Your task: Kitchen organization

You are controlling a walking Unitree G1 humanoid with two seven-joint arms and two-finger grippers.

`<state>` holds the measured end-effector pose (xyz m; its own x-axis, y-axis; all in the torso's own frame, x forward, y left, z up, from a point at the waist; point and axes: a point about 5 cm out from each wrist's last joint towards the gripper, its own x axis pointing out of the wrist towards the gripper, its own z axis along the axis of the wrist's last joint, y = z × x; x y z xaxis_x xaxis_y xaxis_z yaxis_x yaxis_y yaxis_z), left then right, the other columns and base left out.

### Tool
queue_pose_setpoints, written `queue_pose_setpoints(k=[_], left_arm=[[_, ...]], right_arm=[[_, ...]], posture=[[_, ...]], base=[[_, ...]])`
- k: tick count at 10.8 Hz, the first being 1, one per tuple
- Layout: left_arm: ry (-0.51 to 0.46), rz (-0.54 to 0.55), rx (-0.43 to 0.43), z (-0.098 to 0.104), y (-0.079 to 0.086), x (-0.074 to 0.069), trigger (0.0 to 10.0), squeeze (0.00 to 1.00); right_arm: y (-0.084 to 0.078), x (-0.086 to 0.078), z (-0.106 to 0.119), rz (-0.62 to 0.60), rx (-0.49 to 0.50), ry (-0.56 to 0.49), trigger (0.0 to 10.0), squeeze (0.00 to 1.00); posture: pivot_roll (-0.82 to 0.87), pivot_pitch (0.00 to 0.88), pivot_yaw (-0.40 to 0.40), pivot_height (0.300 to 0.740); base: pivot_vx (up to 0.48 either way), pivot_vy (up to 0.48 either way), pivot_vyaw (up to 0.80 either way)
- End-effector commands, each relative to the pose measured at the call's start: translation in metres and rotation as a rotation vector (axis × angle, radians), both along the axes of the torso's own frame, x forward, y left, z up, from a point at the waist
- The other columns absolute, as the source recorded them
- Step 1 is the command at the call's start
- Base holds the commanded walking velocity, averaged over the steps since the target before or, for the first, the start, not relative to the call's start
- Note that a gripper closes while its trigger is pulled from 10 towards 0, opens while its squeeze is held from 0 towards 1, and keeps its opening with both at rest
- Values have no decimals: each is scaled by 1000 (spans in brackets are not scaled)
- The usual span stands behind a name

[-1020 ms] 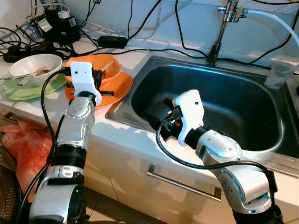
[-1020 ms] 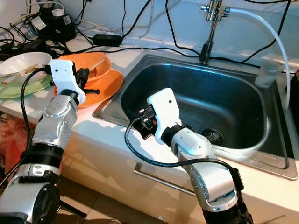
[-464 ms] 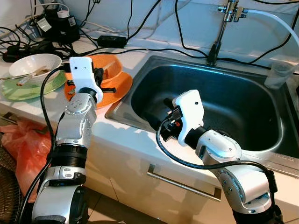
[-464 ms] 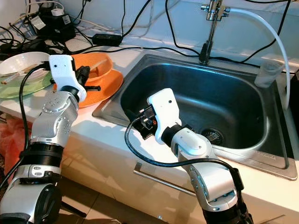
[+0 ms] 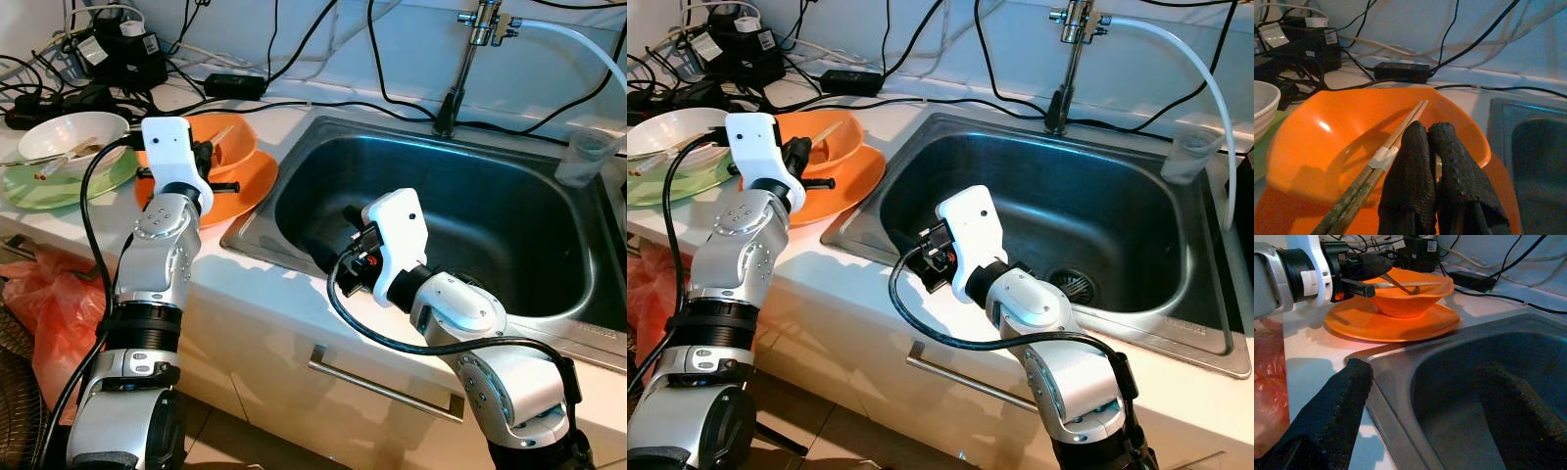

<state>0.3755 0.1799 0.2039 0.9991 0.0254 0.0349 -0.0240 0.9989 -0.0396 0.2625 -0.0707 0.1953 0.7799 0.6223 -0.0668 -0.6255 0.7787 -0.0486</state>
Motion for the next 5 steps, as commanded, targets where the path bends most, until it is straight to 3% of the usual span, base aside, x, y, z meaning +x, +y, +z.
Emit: queue_pose_setpoints(k=[1,3,5], left_arm=[[25,-3,5,-4,-1,-1,10000,0],[67,-1,-107,-9,2,2,10000,0],[50,-8,-107,-4,1,3,10000,0]], right_arm=[[1,2,5,4,2,-23,10000,0],[1,2,5,5,2,-24,10000,0],[1,1,5,4,1,-24,10000,0]], posture=[[-70,0,14,740],[-73,0,16,740],[-73,0,17,740]], base=[[0,0,0],[0,0,0],[0,0,0]])
